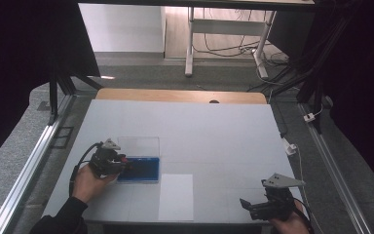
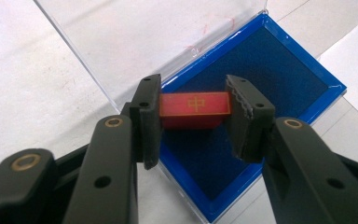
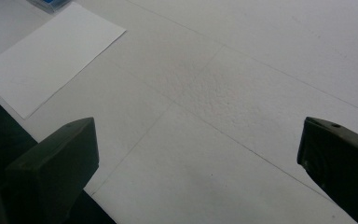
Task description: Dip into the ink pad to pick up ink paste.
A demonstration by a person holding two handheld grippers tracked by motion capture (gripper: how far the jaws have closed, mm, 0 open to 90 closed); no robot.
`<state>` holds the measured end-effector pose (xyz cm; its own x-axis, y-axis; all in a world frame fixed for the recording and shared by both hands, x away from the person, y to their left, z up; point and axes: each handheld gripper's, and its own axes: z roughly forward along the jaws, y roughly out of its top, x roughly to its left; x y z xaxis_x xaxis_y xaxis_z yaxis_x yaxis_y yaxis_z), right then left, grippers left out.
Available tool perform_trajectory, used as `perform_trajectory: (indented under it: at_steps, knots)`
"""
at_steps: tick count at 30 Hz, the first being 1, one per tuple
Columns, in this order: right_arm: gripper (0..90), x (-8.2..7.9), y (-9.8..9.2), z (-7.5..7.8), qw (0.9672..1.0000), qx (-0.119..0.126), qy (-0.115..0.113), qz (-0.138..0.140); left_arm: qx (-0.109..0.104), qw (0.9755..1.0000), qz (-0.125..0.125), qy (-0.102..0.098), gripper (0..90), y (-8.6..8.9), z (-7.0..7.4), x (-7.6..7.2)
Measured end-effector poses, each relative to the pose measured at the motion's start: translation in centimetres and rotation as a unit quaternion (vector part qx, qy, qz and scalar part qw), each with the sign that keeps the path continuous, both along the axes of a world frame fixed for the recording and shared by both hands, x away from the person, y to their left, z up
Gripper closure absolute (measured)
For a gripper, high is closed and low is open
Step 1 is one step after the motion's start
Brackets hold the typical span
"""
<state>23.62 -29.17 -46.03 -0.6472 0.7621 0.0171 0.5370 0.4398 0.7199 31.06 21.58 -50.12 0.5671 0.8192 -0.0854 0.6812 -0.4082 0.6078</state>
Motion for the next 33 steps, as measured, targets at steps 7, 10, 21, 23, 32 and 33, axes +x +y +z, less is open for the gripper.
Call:
perform_trajectory:
  at_steps: [7,10,21,23,32,33]
  knots:
    - [0.0,0.0,0.1,0.0,1.0000,-0.003,0.001,0.003,0.060,0.9979,-0.006,-0.025,58.7,-1.6,0.3,-0.5]
    - [0.0,0.0,0.1,0.0,1.0000,-0.004,0.001,0.003,0.025,0.9996,0.002,-0.009,58.6,-0.8,0.2,-0.2]
    - [0.0,0.0,0.1,0.0,1.0000,-0.001,0.001,0.003,0.021,0.9998,-0.004,-0.002,58.2,-0.5,0.4,0.0]
    - [0.0,0.0,0.1,0.0,1.0000,-0.002,0.001,0.004,0.025,0.9997,-0.004,-0.003,58.2,-0.6,0.5,0.0]
    - [0.0,0.0,0.1,0.0,1.0000,-0.001,0.001,0.004,0.027,0.9996,-0.007,-0.008,58.2,-0.8,0.8,-0.2]
    - [0.0,0.0,0.1,0.0,1.0000,-0.001,0.001,0.004,0.026,0.9996,-0.008,-0.010,58.2,-0.8,0.9,-0.2]
